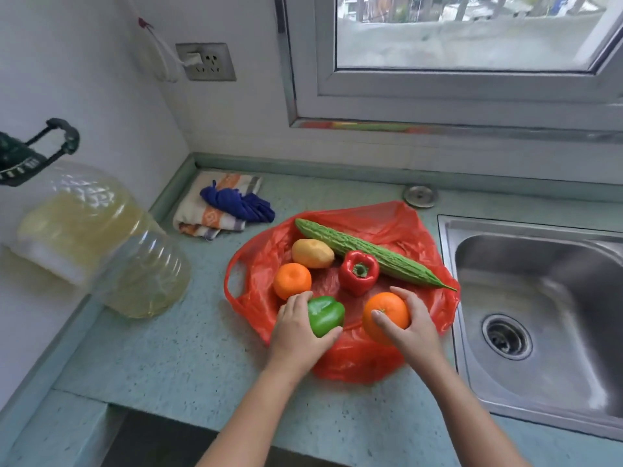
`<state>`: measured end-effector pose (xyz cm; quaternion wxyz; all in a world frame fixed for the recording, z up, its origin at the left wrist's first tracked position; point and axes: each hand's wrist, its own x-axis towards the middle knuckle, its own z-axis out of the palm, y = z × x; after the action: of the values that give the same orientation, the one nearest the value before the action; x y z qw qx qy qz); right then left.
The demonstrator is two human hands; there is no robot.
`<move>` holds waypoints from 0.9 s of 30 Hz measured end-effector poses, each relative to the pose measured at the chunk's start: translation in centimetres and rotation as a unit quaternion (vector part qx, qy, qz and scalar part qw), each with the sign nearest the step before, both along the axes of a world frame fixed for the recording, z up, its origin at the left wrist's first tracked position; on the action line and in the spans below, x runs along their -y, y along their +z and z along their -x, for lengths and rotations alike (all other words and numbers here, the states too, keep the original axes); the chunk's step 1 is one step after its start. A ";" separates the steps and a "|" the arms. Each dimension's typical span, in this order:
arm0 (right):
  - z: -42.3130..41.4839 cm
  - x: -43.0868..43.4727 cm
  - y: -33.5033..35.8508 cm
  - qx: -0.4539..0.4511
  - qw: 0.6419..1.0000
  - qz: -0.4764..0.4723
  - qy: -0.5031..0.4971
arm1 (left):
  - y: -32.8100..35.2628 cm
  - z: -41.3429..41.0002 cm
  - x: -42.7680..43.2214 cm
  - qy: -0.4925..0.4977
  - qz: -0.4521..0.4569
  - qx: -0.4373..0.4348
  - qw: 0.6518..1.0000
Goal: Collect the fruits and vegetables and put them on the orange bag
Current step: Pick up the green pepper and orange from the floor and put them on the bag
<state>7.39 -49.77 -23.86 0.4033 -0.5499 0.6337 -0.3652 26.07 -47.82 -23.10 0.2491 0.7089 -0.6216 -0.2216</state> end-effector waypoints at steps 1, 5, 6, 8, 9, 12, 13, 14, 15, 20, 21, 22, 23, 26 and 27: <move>0.1 0.6 -0.5 -0.002 1.000 -0.005 0.003 | -0.3 0.1 0.6 -0.003 0.000 0.015 1.000; 0.2 2.6 -2.0 -0.003 1.000 -0.014 0.014 | -1.0 0.6 2.4 -0.020 -0.003 0.059 0.998; 0.2 3.0 -2.3 -0.003 1.000 -0.013 0.015 | -1.1 0.8 2.7 -0.026 -0.002 0.068 0.997; 0.1 3.6 -2.8 -0.004 1.000 -0.012 0.016 | -1.2 1.1 3.3 -0.038 -0.003 0.089 0.995; 0.1 3.9 -2.9 -0.006 1.000 -0.011 0.017 | -1.1 1.3 3.7 -0.042 -0.005 0.100 0.994; -0.2 4.7 -3.1 -0.011 1.000 -0.001 0.026 | -1.1 1.5 4.6 -0.057 -0.010 0.132 0.990; -0.3 5.0 -3.1 -0.013 1.000 0.002 0.028 | -1.1 1.6 5.0 -0.064 -0.010 0.143 0.988; -0.4 5.3 -3.1 -0.015 0.999 0.005 0.030 | -1.2 1.6 5.3 -0.070 -0.008 0.157 0.985; -0.5 5.5 -3.1 -0.016 0.999 0.006 0.034 | -1.4 1.6 5.6 -0.079 0.001 0.172 0.982; -0.8 6.3 -3.5 -0.014 0.999 0.003 0.053 | -1.4 1.6 6.9 -0.097 0.009 0.190 0.977; -0.8 6.4 -3.6 -0.014 0.999 0.005 0.052 | -1.3 1.6 7.0 -0.096 0.011 0.192 0.977; -0.8 6.6 -3.7 -0.013 0.999 0.005 0.049 | -1.4 1.5 7.2 -0.096 0.014 0.196 0.976; -0.9 6.7 -3.7 -0.011 0.999 0.005 0.047 | -1.3 1.5 7.3 -0.097 0.016 0.198 0.975; -1.1 7.1 -3.9 -0.016 0.999 0.011 0.044 | -1.2 1.4 7.8 -0.100 0.007 0.193 0.976; -1.2 7.2 -3.9 -0.015 0.999 0.014 0.043 | -1.3 1.3 8.0 -0.098 0.002 0.189 0.977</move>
<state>8.60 -56.96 -27.75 0.4013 -0.5873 0.6107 -0.3481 24.79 -55.86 -24.35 0.1052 0.6735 -0.7240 -0.1058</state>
